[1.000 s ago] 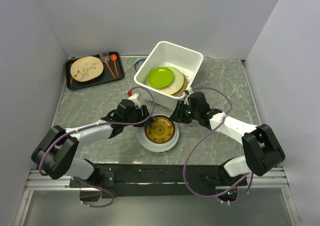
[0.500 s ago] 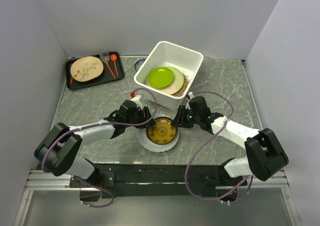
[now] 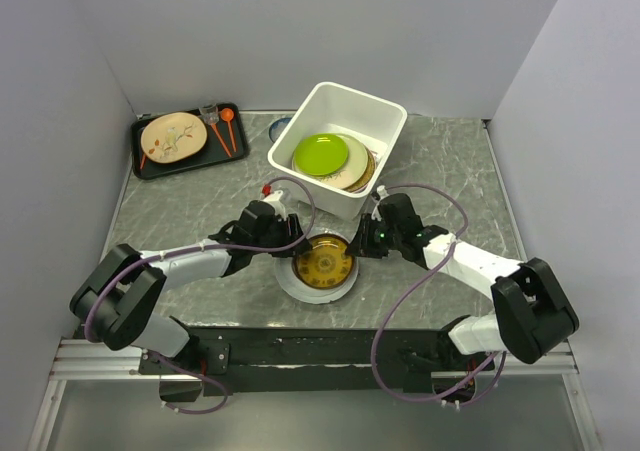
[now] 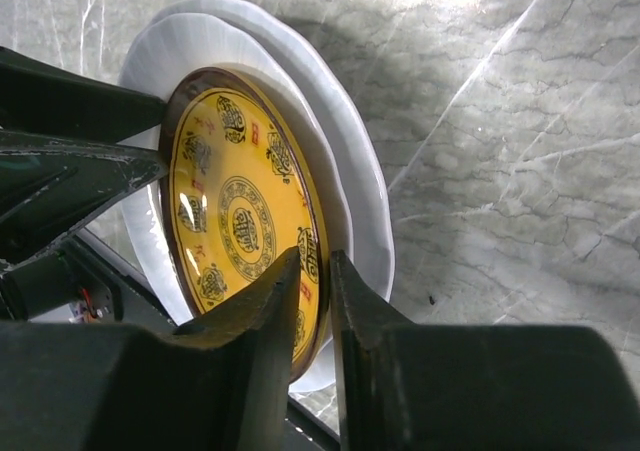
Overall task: Place the plates into the plastic bin on the countertop
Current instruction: Pick up the plate at the center of the board.
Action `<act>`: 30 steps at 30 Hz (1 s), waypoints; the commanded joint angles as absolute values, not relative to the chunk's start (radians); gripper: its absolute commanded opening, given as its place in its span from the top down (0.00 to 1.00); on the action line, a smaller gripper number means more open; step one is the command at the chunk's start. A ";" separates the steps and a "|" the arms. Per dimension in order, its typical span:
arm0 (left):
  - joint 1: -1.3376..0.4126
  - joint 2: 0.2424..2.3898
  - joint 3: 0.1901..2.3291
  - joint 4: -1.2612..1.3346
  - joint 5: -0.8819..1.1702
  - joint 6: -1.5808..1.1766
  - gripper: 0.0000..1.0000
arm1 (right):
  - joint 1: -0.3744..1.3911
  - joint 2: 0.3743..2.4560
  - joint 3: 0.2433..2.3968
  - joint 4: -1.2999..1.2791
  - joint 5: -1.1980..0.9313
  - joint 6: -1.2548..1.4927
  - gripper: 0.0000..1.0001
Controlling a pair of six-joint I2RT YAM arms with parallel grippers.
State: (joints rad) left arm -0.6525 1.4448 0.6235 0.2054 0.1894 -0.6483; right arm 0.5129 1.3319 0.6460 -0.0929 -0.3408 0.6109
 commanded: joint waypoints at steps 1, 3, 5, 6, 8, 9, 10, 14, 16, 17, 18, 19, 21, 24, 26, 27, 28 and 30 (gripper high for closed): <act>-0.660 1.447 0.653 0.238 0.198 -0.652 0.48 | 0.525 1.351 0.658 -0.057 -0.368 0.604 0.76; -0.660 1.447 0.655 0.238 0.202 -0.652 0.48 | 0.523 1.362 0.664 -0.057 -0.373 0.600 0.86; -0.660 1.447 0.657 0.236 0.204 -0.650 0.48 | 0.523 1.359 0.655 -0.049 -0.367 0.603 1.00; -0.660 1.445 0.658 0.233 0.196 -0.649 0.47 | 0.523 1.344 0.649 -0.046 -0.359 0.606 1.00; -0.660 1.433 0.657 0.227 0.178 -0.650 0.40 | 0.523 1.329 0.641 -0.060 -0.328 0.604 1.00; -0.660 1.427 0.652 0.229 0.160 -0.656 0.36 | 0.523 1.310 0.638 -0.064 -0.318 0.604 1.00; -0.660 1.421 0.646 0.230 0.149 -0.660 0.25 | 0.523 1.301 0.635 -0.067 -0.308 0.603 1.00; -0.660 1.385 0.641 0.233 0.120 -0.663 0.14 | 0.525 1.264 0.621 -0.080 -0.292 0.607 1.00; -0.660 1.381 0.652 0.230 0.121 -0.658 0.13 | 0.523 1.249 0.612 -0.080 -0.284 0.615 1.00; -0.660 1.382 0.656 0.227 0.120 -0.657 0.13 | 0.523 1.247 0.609 -0.074 -0.284 0.617 1.00; -0.660 1.384 0.661 0.224 0.123 -0.654 0.12 | 0.523 1.249 0.607 -0.071 -0.284 0.617 1.00; -0.658 1.385 0.669 0.221 0.126 -0.653 0.12 | 0.523 1.249 0.601 -0.066 -0.285 0.621 1.00; -0.660 1.387 0.672 0.218 0.124 -0.652 0.12 | 0.523 1.255 0.594 -0.049 -0.296 0.626 1.00; -0.660 1.371 0.672 0.210 0.118 -0.650 0.12 | 0.523 1.255 0.591 -0.040 -0.304 0.632 1.00; -0.660 1.352 0.667 0.203 0.097 -0.650 0.11 | 0.523 1.252 0.594 -0.043 -0.307 0.632 1.00; -0.660 1.342 0.666 0.199 0.088 -0.650 0.11 | 0.523 1.246 0.597 -0.046 -0.310 0.630 1.00; -0.660 1.321 0.661 0.189 0.075 -0.650 0.10 | 0.523 1.241 0.604 -0.054 -0.310 0.626 1.00; -0.660 1.299 0.652 0.178 0.043 -0.646 0.05 | 0.525 1.227 0.612 -0.061 -0.313 0.621 1.00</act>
State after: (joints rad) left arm -0.6624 1.3750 0.6384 0.1886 0.1078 -0.6655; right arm 0.5148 1.2770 0.5941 -0.0906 -0.3031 0.6205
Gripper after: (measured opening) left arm 0.905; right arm 0.027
